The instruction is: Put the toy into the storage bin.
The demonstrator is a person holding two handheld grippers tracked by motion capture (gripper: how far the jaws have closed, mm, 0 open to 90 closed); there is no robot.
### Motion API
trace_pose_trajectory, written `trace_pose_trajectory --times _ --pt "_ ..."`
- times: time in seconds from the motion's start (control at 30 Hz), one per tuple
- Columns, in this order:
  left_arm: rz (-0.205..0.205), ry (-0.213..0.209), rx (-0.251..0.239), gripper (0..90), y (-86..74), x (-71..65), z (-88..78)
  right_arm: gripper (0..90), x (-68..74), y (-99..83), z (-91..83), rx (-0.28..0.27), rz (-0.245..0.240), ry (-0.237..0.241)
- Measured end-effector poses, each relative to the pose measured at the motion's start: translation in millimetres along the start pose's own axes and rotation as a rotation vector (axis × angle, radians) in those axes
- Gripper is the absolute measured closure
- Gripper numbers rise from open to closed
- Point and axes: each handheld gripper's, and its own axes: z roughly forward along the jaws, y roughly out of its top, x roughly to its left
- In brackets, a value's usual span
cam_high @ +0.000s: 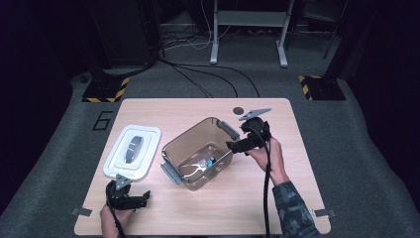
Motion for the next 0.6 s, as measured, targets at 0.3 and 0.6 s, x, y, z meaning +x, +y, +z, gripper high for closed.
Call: trace_pose_trajectory --times 0.3,0.6 --pt "0.0 0.0 0.0 0.0 0.0 0.0 0.0 0.2 -22.9 -49.8 -12.2 -0.022 0.081 -0.062" --pt "0.006 0.001 0.001 0.0 0.1 0.3 -0.1 0.0 -43.0 -112.2 5.8 -0.006 0.198 -0.12"
